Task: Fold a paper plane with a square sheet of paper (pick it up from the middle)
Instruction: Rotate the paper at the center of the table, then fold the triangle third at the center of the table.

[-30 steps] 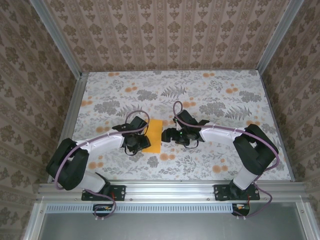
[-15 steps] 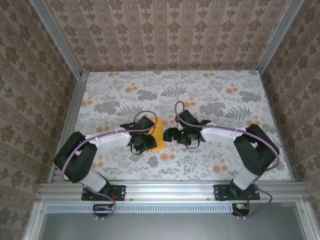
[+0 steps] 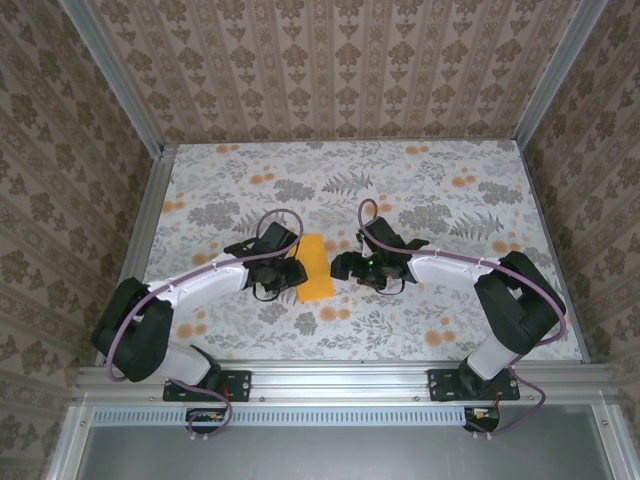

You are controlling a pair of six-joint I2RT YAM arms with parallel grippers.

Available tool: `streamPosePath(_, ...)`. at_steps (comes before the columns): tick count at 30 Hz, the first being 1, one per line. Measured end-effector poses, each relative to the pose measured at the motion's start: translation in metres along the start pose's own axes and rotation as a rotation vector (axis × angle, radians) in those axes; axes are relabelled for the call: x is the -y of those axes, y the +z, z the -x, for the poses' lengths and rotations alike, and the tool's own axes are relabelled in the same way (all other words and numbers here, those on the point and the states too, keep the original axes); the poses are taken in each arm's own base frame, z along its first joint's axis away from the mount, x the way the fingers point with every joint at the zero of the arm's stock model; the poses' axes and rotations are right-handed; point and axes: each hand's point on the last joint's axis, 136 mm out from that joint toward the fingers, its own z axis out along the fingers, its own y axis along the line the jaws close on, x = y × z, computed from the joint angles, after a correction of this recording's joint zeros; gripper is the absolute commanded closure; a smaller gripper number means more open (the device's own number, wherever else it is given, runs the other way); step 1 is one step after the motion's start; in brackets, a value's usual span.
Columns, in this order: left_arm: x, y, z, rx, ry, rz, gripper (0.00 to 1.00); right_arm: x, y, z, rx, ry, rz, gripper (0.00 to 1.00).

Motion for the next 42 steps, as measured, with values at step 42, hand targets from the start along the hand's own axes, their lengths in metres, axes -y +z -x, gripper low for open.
streamPosePath(42, -0.017, 0.048, 0.029, -0.035, -0.135, -0.063, 0.82, -0.023, 0.031, -0.034, -0.163, 0.06, 0.095, 0.24)
